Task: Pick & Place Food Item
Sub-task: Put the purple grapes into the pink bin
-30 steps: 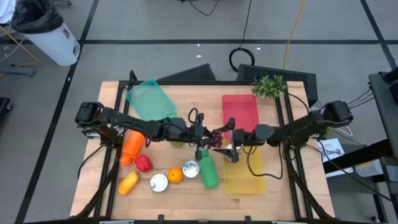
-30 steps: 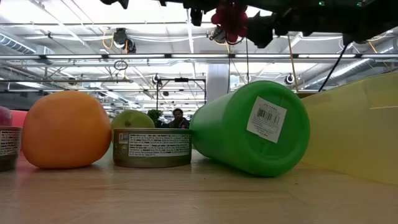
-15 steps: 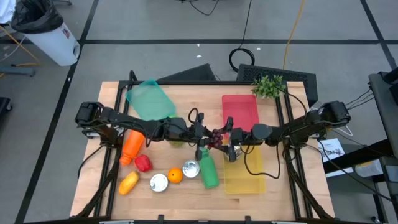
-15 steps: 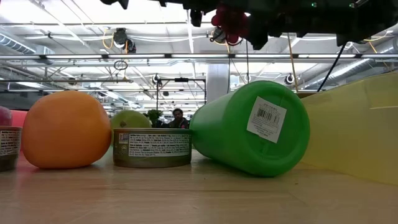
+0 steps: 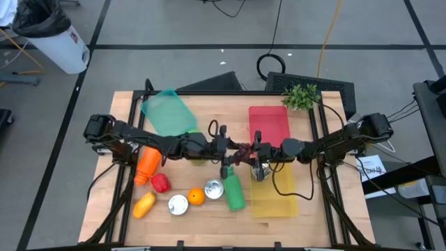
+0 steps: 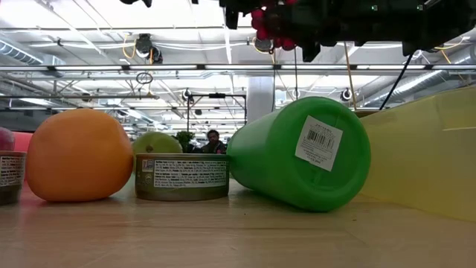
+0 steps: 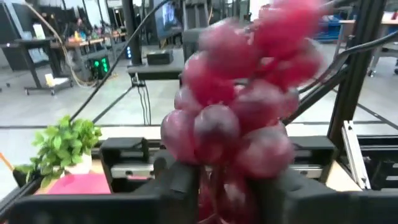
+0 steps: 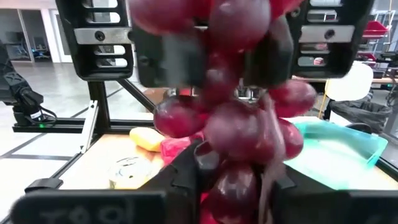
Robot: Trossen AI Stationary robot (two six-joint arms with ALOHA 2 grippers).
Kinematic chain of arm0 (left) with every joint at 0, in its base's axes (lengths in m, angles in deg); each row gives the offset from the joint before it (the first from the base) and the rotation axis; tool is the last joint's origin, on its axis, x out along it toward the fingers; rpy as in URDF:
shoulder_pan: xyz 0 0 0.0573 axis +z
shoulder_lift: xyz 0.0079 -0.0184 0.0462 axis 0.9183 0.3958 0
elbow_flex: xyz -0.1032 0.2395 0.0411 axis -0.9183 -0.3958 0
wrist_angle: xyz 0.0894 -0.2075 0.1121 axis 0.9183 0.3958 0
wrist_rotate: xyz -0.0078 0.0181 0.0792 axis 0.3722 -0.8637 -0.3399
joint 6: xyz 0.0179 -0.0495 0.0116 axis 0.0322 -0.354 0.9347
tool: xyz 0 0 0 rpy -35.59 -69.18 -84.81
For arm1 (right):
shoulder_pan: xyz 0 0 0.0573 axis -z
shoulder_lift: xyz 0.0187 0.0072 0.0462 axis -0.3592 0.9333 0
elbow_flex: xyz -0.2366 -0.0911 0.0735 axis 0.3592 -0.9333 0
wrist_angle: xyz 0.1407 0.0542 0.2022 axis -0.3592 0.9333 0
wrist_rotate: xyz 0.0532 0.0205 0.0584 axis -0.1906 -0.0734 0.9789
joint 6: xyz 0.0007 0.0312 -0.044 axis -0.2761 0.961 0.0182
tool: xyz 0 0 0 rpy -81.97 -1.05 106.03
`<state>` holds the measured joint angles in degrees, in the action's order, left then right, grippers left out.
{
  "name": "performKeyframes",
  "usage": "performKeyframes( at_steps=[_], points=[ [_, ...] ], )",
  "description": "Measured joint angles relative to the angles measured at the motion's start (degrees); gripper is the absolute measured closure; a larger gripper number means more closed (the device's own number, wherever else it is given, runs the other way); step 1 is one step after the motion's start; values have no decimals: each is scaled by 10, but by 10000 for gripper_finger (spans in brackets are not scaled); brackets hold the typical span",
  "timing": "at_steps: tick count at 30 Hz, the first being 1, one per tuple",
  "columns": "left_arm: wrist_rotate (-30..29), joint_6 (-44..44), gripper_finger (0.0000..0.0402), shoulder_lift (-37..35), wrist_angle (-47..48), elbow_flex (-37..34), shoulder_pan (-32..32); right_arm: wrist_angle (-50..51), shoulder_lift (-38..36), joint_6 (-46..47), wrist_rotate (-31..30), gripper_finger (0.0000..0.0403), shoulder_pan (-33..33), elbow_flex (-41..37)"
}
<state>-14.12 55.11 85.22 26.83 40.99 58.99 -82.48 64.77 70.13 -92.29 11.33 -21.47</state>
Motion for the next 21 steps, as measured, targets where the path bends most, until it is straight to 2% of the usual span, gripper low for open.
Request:
performKeyframes(
  at_steps=[5,9,13,16,21],
  points=[
    [-2,20,183,-23,0,0,-8,6,0,9,2,352,0,0],
    [-3,21,141,-45,28,1,-10,19,-3,9,2,356,0,0],
    [-9,16,116,-88,103,1,-11,67,-41,9,2,356,0,-1],
    [-15,-14,106,-118,162,1,-10,138,-87,7,0,357,0,-1],
    [-17,-39,101,-126,218,1,-10,266,-166,-3,-13,357,8,-1]
  ],
)
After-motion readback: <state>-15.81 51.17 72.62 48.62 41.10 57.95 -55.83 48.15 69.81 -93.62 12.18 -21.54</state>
